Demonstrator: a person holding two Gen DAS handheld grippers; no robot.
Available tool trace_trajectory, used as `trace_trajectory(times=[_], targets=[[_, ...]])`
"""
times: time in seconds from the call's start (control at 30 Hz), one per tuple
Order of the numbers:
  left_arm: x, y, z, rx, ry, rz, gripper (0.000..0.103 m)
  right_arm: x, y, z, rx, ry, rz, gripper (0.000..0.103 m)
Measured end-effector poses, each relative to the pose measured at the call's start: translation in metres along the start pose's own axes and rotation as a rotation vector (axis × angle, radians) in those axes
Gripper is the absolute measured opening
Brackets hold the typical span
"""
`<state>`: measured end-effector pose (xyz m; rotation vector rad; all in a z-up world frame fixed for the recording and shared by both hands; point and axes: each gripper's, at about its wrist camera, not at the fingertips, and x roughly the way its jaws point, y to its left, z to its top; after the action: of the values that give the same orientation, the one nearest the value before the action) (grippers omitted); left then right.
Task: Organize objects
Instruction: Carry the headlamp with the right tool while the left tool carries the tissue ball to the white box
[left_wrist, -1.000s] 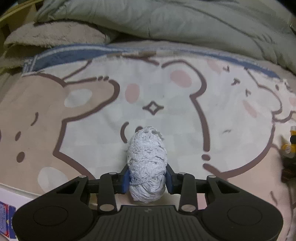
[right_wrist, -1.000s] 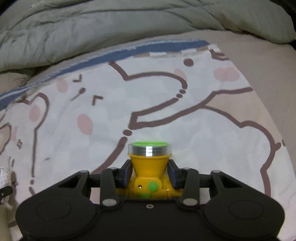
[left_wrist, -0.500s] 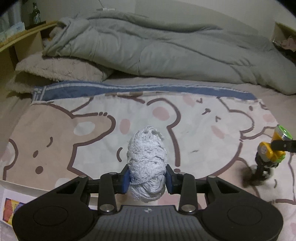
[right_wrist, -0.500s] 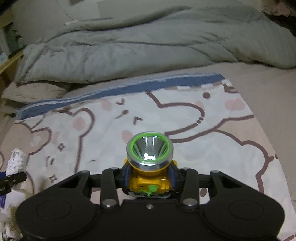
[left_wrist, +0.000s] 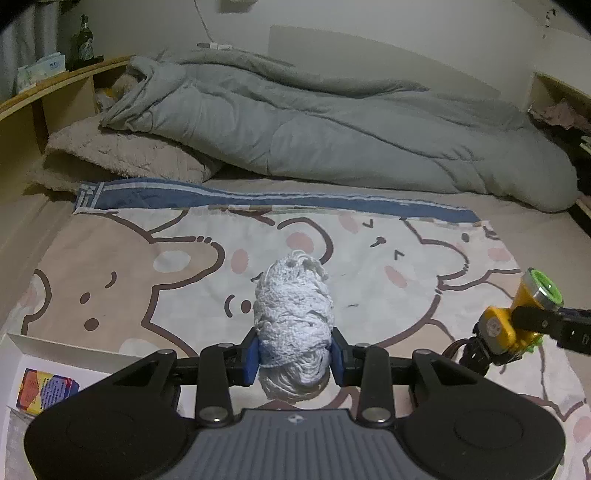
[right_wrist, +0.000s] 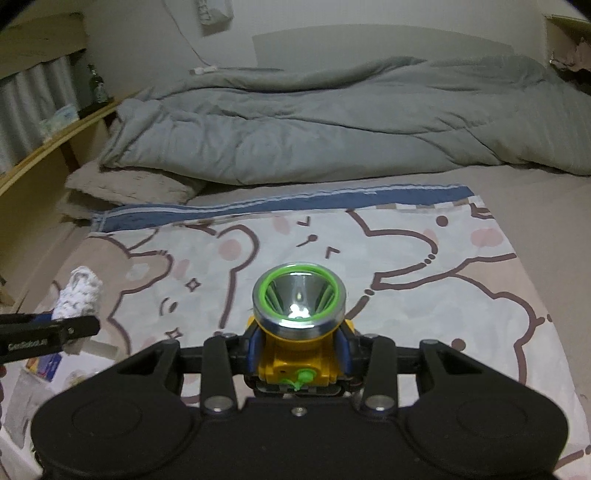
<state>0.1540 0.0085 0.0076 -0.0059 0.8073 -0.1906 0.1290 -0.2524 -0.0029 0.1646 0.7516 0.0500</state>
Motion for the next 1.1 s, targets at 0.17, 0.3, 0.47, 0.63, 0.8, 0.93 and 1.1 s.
trace_trajectory(times=[0.17, 0.3, 0.47, 0.63, 0.8, 0.93, 1.1], targets=[[-0.017, -0.002, -0.007, 0.002, -0.019, -0.012, 0.039, -0.018, 0.011, -0.009, -0.012, -0.021, 0.013, 0.040], [-0.028, 0.000, -0.013, 0.003, -0.028, -0.013, 0.039, -0.029, 0.019, -0.016, -0.025, -0.033, 0.026, 0.040], [-0.044, 0.007, -0.020, 0.010, -0.040, -0.007, 0.039, -0.043, 0.027, -0.023, -0.039, -0.045, 0.046, 0.040], [-0.071, 0.026, -0.025, 0.012, -0.070, -0.001, 0.039, -0.055, 0.042, -0.028, -0.066, -0.055, 0.073, 0.040], [-0.097, 0.054, -0.030, 0.002, -0.105, 0.029, 0.039, -0.060, 0.064, -0.028, -0.093, -0.056, 0.115, 0.040], [-0.108, 0.080, -0.037, -0.013, -0.106, 0.069, 0.039, -0.066, 0.090, -0.027, -0.119, -0.068, 0.161, 0.040], [-0.120, 0.119, -0.051, -0.039, -0.097, 0.116, 0.039, -0.069, 0.126, -0.027, -0.152, -0.067, 0.232, 0.040]])
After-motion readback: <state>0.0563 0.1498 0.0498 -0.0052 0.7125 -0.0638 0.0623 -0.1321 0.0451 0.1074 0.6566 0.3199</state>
